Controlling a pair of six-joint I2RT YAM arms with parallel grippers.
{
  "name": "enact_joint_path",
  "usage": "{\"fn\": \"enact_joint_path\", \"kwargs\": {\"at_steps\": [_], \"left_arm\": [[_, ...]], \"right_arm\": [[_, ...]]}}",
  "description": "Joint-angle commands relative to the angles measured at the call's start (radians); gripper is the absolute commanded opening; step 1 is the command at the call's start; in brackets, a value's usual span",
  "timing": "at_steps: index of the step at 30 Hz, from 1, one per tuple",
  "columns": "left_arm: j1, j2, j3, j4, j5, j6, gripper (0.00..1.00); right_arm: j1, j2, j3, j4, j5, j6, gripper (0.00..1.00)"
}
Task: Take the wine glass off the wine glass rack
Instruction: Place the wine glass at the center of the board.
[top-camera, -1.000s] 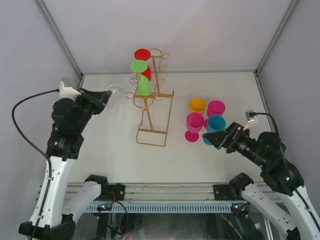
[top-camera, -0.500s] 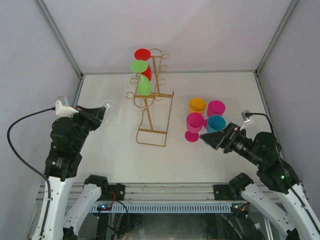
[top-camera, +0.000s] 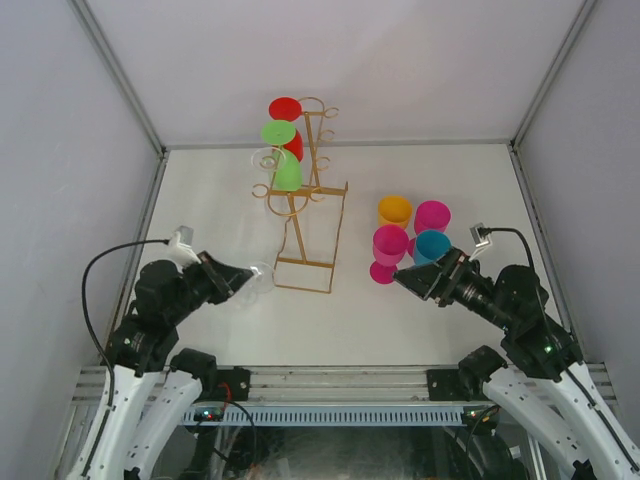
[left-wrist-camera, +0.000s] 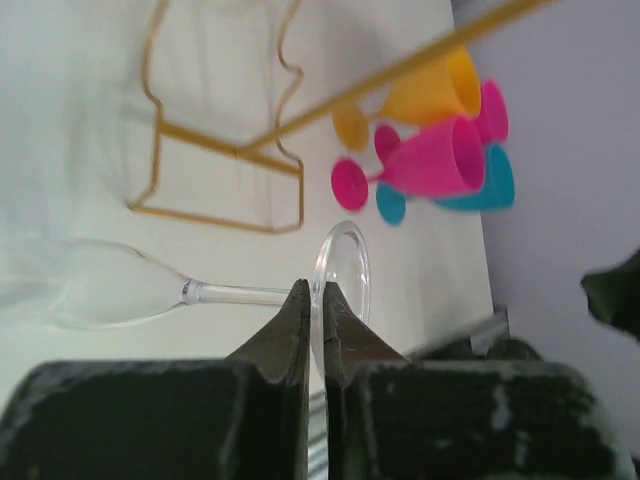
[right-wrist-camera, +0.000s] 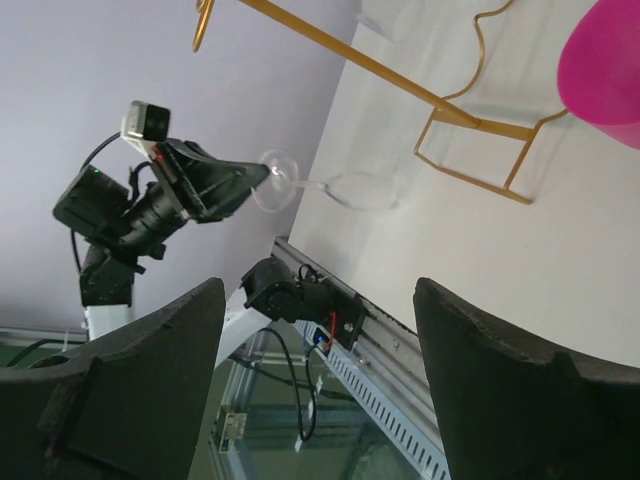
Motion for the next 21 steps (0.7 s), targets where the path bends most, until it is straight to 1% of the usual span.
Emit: {"fn": "enact_joint_path", "kwargs": {"at_steps": [1, 7, 12, 17, 21], "left_arm": [[-0.144, -0.019, -0.019, 0.084, 0.081, -0.018, 0.00], [-0.395, 0.023, -0.020, 0.176, 0.009, -0.046, 0.00], [-0.567, 0.073, -0.019, 0.264, -0.068, -0.073, 0.00], [-0.688, 0.146, -0.019, 0.405, -0.107, -0.098, 0.00], [-0.742, 0.201, -0.012, 0.481, -0.132, -0.111, 0.00]], "right_arm": [[0.001, 0.021, -0.001, 0.109, -0.053, 0.037, 0.76], [0.009, 0.049, -0.010, 0.130, -0.103, 0.037, 0.76], [0.040, 0.084, -0.017, 0.165, -0.131, 0.039, 0.75], [0.118, 0.143, -0.021, 0.228, -0.130, 0.043, 0.73], [0.190, 0.201, -0.021, 0.265, -0.125, 0.043, 0.69]]}}
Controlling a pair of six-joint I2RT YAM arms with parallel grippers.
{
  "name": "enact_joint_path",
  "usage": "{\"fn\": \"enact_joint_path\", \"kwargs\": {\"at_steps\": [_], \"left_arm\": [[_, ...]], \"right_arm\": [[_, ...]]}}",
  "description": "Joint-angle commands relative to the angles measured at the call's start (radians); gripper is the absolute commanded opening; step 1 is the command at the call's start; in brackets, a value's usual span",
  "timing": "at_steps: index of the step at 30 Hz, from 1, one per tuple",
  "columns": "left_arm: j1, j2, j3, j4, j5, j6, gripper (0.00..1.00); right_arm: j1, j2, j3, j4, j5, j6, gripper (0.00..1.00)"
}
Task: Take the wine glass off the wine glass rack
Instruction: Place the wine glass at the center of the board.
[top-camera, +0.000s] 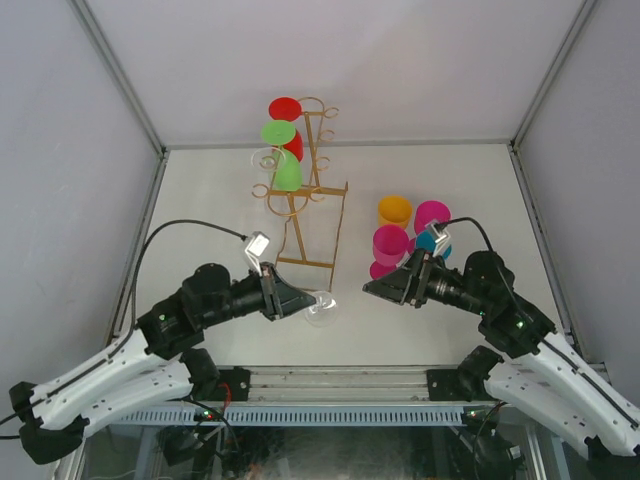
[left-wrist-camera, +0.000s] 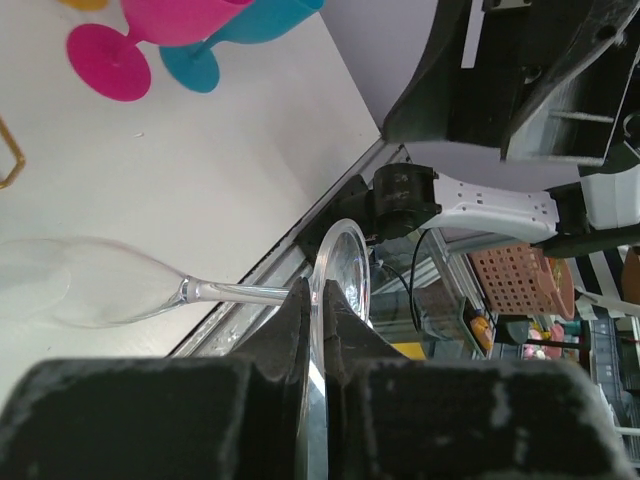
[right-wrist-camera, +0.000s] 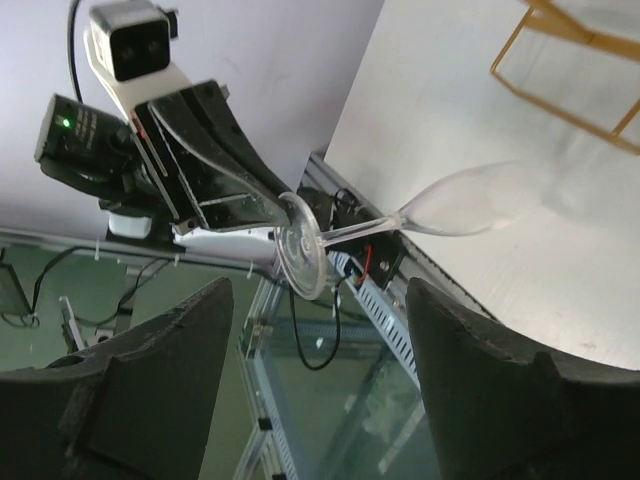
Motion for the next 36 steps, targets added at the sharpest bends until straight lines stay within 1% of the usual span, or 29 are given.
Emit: {"fn": "enact_joint_path", "kwargs": {"at_steps": [1, 8, 19, 22, 34, 36], "left_arm": [[-0.047, 0.039, 0.019, 0.185, -0.052, -0.030, 0.00], [-0.061, 0.042, 0.018, 0.204, -0.070, -0.031, 0.00], [-0.066, 0.054, 0.009, 0.249, -0.028, -0.042, 0.00], [-0.069, 0.061, 0.011, 0.256, -0.025, -0.043, 0.00], [-0.074, 0.078, 0.012, 0.278, -0.014, -0.045, 0.00], [-0.073, 0.079, 0.011, 0.281, -0.010, -0.045, 0.00]], "right_arm": [[0.066, 0.050, 0.004, 0.103, -0.005, 0.012, 0.68], [0.137, 0.121, 0.003, 0.167, -0.020, 0.013, 0.61], [0.151, 0.155, 0.003, 0.215, -0.049, 0.035, 0.51], [0.154, 0.168, 0.004, 0.225, -0.059, 0.038, 0.46], [0.169, 0.206, 0.011, 0.271, -0.109, 0.048, 0.32], [0.169, 0.212, 0.011, 0.281, -0.114, 0.050, 0.26]]}}
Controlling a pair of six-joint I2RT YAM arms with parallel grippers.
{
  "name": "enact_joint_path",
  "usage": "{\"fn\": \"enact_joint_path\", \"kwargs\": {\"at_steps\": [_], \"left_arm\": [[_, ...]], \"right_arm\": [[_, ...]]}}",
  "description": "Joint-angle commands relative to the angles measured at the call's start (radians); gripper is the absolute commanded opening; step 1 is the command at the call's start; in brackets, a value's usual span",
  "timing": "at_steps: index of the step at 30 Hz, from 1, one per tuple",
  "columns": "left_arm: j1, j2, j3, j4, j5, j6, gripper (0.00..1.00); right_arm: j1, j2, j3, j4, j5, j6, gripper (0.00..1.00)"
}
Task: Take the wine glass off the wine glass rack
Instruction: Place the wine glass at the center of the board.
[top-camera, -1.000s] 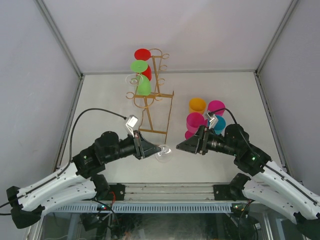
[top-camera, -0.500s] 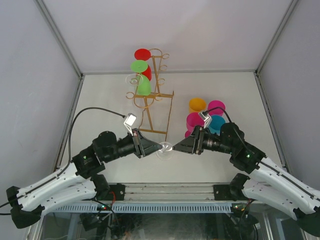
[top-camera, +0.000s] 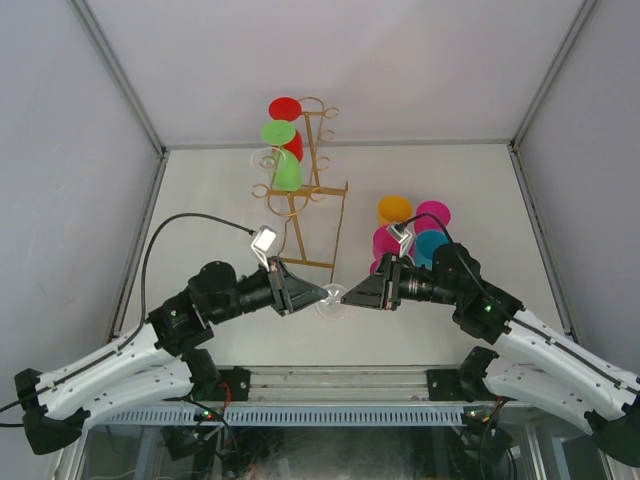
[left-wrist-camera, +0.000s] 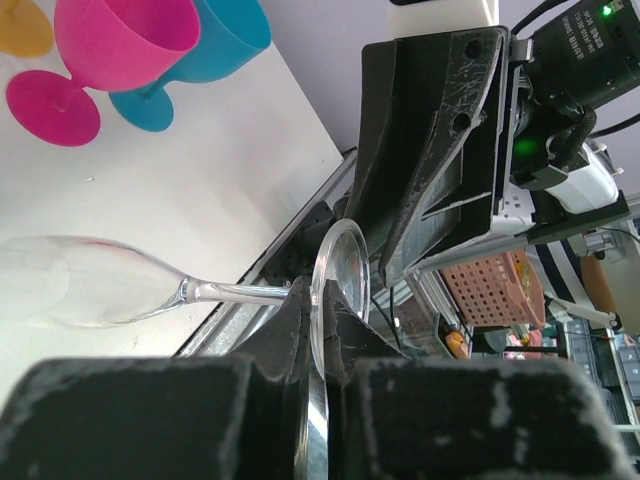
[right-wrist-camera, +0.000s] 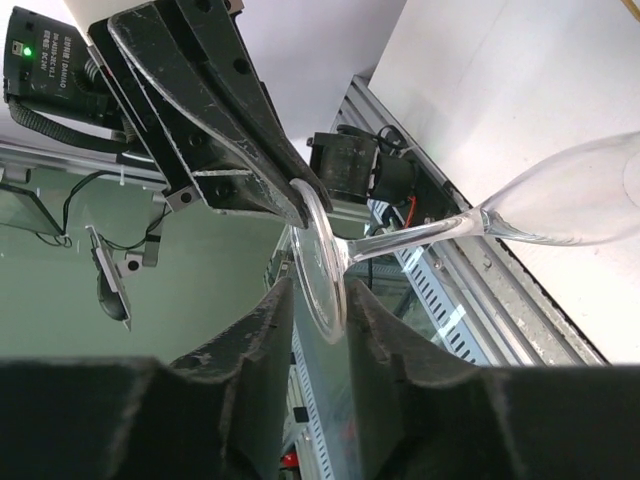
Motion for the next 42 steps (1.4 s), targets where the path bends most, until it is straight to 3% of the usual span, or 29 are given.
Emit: {"fn": "enact_joint_path", "kwargs": {"at_steps": [1, 9, 12, 18, 22, 28, 37, 42], "left_arm": [[-0.007, 0.000, 0.011, 0.084, 0.021, -0.013, 0.00], [-0.008, -0.008, 0.000, 0.103, 0.029, -0.020, 0.00], [-0.008, -0.011, -0.008, 0.103, 0.030, -0.023, 0.01], [-0.011, -0.007, -0.028, 0.103, 0.074, -0.025, 0.27], [-0.025, 0.010, -0.026, 0.103, 0.117, -0.023, 0.34], [-0.054, 0.053, -0.012, 0.110, 0.137, -0.031, 0.34], [-0.057, 0.042, -0.074, 0.251, 0.093, -0.112, 0.31], [-0.056, 0.041, -0.093, 0.284, 0.107, -0.129, 0.17]], "right_arm": [[0.011, 0.003, 0.012, 0.085, -0.027, 0.012, 0.24], [0.015, 0.017, 0.012, 0.089, -0.030, 0.014, 0.10], [0.015, 0.011, 0.012, 0.085, -0.018, 0.007, 0.00], [0.015, -0.029, 0.012, 0.063, 0.053, -0.013, 0.00], [0.015, -0.050, 0.012, 0.047, 0.090, -0.030, 0.00], [0.015, -0.067, 0.012, 0.042, 0.108, -0.049, 0.00], [0.018, -0.080, 0.012, 0.053, 0.071, -0.064, 0.00], [0.022, -0.080, 0.011, 0.058, 0.070, -0.062, 0.00]]}}
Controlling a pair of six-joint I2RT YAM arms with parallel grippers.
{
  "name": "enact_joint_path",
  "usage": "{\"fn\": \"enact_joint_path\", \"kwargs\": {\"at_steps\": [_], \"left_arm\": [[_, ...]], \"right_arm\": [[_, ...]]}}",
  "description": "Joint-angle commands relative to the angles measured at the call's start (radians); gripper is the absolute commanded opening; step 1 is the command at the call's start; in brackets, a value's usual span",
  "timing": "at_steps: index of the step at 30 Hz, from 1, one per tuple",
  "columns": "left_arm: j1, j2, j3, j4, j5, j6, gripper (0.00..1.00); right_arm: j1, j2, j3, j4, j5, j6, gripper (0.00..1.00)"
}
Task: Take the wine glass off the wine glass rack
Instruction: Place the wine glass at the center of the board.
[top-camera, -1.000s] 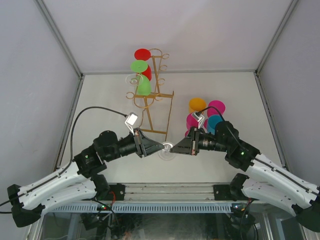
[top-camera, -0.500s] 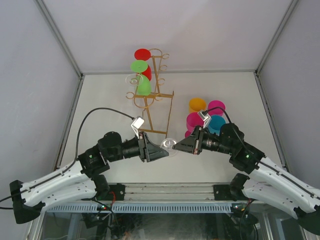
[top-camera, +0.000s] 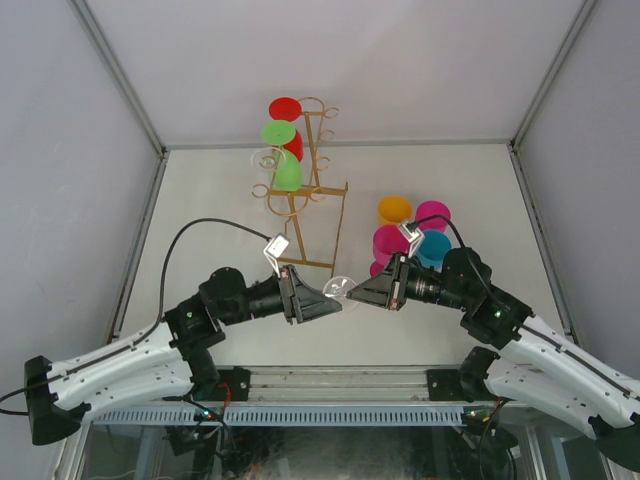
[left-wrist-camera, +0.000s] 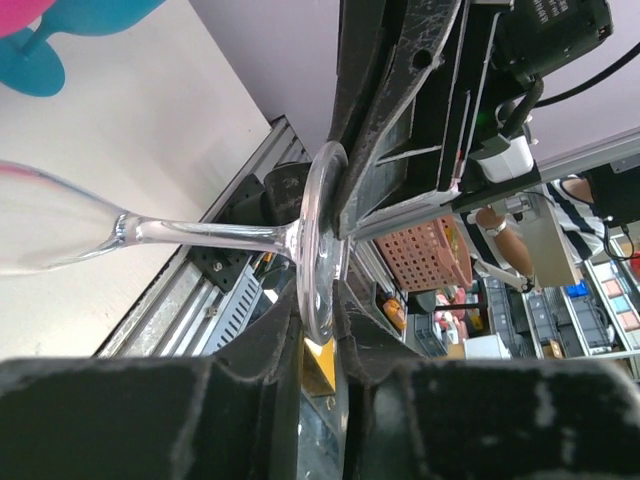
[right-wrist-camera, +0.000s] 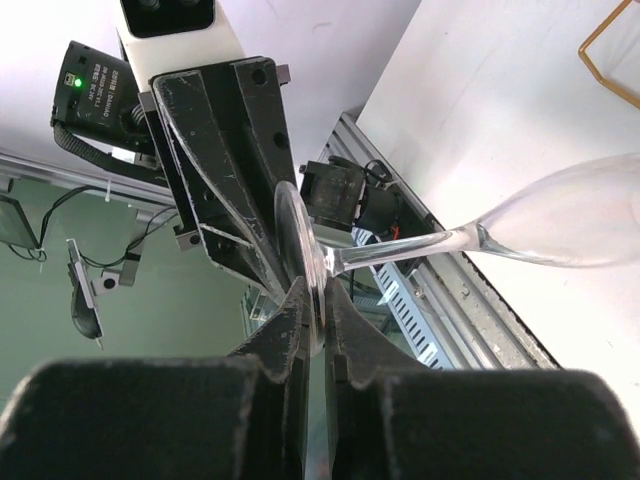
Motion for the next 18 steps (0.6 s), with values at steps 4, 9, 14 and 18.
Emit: {"fn": "enact_joint_path", "kwargs": {"at_steps": [4, 9, 14, 18], "left_arm": [[-0.004, -0.024, -0.022, 0.084, -0.001, -0.025, 0.17], [-0.005, -0.027, -0.021, 0.085, -0.008, -0.023, 0.18], [-0.005, -0.020, -0.023, 0.083, -0.008, -0.024, 0.20], [-0.005, -0.020, -0.023, 0.083, -0.009, -0.027, 0.20]], "right_arm": [[0.016, -0.019, 0.008, 0.071, -0.012, -0.016, 0.00], [0.028, -0.015, 0.009, 0.081, -0.022, -0.021, 0.00], [0.037, -0.009, 0.008, 0.092, -0.029, -0.027, 0.00], [0.042, -0.007, 0.008, 0.094, -0.032, -0.030, 0.00]]}}
